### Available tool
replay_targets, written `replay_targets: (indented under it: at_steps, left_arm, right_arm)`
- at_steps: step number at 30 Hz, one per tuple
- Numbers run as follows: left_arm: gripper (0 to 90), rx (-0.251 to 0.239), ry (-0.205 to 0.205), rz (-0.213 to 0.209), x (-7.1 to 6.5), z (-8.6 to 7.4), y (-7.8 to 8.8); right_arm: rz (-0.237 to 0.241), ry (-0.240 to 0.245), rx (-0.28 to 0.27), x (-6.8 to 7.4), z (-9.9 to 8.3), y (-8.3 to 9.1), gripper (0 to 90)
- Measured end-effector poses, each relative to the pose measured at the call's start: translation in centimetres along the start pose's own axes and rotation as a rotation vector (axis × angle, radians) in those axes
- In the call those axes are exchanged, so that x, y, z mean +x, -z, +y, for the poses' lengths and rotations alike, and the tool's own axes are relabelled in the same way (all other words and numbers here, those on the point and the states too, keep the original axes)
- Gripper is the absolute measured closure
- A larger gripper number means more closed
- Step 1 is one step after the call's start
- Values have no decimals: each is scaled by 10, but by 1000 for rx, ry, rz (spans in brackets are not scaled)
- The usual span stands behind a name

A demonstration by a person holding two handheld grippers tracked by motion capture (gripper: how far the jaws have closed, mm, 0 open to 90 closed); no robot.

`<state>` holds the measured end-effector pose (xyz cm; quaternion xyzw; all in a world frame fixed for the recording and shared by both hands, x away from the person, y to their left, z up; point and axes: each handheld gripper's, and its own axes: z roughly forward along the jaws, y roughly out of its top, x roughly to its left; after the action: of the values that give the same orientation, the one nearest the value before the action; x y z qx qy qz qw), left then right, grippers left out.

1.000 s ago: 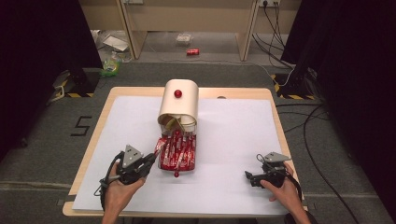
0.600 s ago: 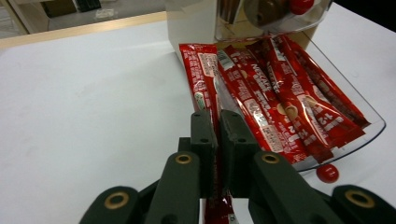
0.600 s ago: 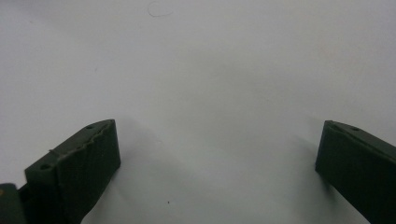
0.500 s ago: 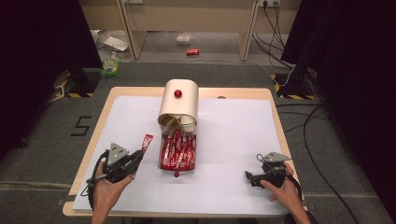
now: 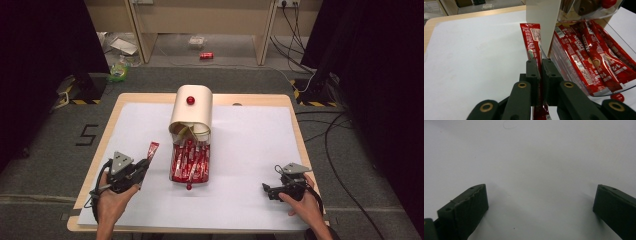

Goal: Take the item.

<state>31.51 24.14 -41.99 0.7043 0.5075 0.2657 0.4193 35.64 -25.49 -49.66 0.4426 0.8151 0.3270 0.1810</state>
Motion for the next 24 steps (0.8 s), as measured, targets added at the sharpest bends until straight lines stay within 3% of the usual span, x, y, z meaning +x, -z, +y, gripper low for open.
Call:
replay_targets:
  at_steps: [17, 24]
  left_arm:
    - [836, -3, 28, 34, 16, 6, -22]
    - [836, 11, 54, 59, 30, 5, -37]
  right_arm:
    - [0, 1, 0, 0, 0, 0, 3]
    - [1, -3, 2, 0, 0, 0, 4]
